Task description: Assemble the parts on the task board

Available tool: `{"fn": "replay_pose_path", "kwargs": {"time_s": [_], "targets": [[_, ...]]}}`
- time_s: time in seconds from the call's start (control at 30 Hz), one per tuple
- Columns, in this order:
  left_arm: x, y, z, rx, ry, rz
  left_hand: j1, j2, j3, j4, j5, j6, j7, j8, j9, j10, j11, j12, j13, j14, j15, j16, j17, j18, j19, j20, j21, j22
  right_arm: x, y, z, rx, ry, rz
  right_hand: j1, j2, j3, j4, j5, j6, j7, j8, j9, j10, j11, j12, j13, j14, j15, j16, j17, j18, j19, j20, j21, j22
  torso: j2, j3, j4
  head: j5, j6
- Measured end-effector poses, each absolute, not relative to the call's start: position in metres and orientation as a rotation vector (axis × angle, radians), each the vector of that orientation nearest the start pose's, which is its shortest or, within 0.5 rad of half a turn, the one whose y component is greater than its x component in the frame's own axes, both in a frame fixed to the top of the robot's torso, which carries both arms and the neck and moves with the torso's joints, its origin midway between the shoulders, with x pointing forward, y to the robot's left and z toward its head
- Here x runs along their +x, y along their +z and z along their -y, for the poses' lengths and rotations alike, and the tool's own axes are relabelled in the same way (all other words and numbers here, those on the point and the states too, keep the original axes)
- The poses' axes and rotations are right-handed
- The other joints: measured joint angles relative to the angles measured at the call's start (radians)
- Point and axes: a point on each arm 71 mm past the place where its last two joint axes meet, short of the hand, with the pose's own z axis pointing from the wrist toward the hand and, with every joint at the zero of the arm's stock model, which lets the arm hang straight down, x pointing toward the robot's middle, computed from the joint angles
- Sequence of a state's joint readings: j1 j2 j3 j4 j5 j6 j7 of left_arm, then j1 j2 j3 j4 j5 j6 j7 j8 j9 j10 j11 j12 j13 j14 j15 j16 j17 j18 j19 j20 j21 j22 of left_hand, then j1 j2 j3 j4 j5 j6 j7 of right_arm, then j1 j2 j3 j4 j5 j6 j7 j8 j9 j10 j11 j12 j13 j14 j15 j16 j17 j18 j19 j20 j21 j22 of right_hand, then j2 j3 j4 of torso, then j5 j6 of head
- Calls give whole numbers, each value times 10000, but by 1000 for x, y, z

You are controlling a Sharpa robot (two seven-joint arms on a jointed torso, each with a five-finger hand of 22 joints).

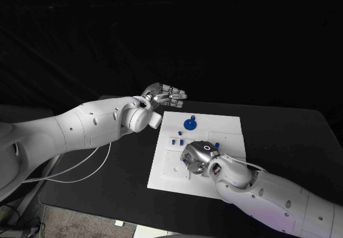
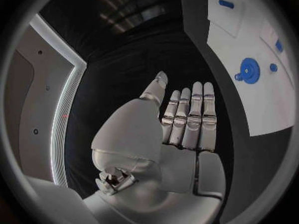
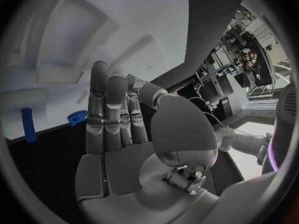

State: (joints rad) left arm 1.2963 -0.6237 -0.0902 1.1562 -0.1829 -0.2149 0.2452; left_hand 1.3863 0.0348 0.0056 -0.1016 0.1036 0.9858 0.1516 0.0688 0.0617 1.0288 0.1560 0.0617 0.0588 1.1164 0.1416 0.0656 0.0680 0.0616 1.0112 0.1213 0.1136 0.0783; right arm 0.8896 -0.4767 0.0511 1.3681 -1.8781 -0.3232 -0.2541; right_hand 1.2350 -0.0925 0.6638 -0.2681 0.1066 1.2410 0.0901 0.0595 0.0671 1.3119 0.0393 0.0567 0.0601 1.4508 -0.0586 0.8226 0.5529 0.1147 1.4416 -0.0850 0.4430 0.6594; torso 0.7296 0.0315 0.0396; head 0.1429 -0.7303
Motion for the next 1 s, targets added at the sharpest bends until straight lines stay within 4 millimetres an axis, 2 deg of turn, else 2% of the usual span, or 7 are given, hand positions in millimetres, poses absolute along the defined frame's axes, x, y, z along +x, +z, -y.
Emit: {"fn": "replay_pose_path", "kwargs": {"time_s": [0.1, 0.17, 0.3, 0.4, 0.87, 0.93, 1.0], "targets": [[562, -171, -200, -9195, -13508, -15623, 0, 0, 0, 0, 0, 0, 0, 0, 0, -33, 33, 0, 0, 0, 0, 0, 0, 1, 0, 0, 0, 0, 435, -294, 56, -3628, 6554, -16802, -130, -129, -495, 315, -111, -256, 5, 29, 2, -327, 56, 2, 4, -7, 7, -46, -18, 0, 94, 92, -204, -99, 1, 0, 0, -14, 11], [562, -171, -200, -9194, -13511, -15630, 0, 0, 0, 0, 0, 0, 0, 0, 0, -33, 33, 0, 0, 0, 0, 0, 0, 0, 0, 0, 0, 0, 435, -295, 56, -3556, 6589, -16812, -243, -242, -679, 463, -137, -470, 64, 102, 4, -697, 149, 0, 1, 10, 129, -46, -19, 11, 168, 165, -310, -192, 4, -3, -1, -18, 12], [561, -171, -199, -9194, -13520, -15649, 0, 0, -25, 58, 0, -37, 37, 0, 0, -33, 32, 0, 0, 0, 0, 0, 0, 0, 0, 0, 0, -2, 435, -297, 58, -3371, 6669, -16869, -251, -249, -815, 600, -137, -522, 82, 61, -17, -920, 267, 1, 1, -1, 216, -46, -19, 175, 251, 247, -469, -339, 7, -7, -1, -35, 13], [561, -171, -199, -9199, -13526, -15681, -98, 11, -50, 119, -77, -72, 72, 0, 0, -105, 32, 0, 0, 0, 0, 0, 0, 0, 0, 0, 0, -11, 436, -297, 59, -3201, 6747, -16881, -224, -382, -830, 615, -58, -668, 119, 61, -18, -1138, 310, 1, -7, 5, 240, -4, -18, 251, 244, 311, -540, -411, 7, -6, -1, -54, 17], [561, -173, -200, -9242, -13536, -15880, -162, -53, -87, 299, -77, -385, 125, 0, 0, -218, 75, 0, 0, -78, 5, 0, 0, 0, -36, 36, 0, -20, 438, -296, 62, -2599, 6945, -16771, -163, -610, -899, 576, -10, -966, 214, 62, -21, -1626, 445, 0, -8, -83, 327, 1, -62, 252, 213, 355, -659, -443, 5, -12, 12, -71, 22], [561, -173, -200, -9248, -13534, -15898, -248, -53, -107, 390, -77, -641, 168, 0, 0, -316, 104, 0, 0, -106, 33, 0, 0, 1, -36, 36, 0, -19, 438, -295, 63, -2486, 6983, -16741, -133, -682, -1157, 610, -39, -1141, 216, 62, -31, -1963, 509, 1, -8, -93, 337, 1, -72, 270, 250, 392, -714, -447, 4, -11, 10, -76, 22], [561, -173, -200, -9256, -13530, -15920, -261, -59, -90, 407, -77, -733, 195, 0, 0, -318, 106, 0, 0, -106, 33, 0, 0, 0, -72, 72, 0, -19, 438, -295, 63, -2313, 7053, -16714, -79, -697, -1836, 776, -334, -1474, 61, 62, -31, -2359, 578, 41, -7, -141, 384, 1, -83, 330, 247, 430, -838, -533, 4, -6, 7, -79, 22]]}}
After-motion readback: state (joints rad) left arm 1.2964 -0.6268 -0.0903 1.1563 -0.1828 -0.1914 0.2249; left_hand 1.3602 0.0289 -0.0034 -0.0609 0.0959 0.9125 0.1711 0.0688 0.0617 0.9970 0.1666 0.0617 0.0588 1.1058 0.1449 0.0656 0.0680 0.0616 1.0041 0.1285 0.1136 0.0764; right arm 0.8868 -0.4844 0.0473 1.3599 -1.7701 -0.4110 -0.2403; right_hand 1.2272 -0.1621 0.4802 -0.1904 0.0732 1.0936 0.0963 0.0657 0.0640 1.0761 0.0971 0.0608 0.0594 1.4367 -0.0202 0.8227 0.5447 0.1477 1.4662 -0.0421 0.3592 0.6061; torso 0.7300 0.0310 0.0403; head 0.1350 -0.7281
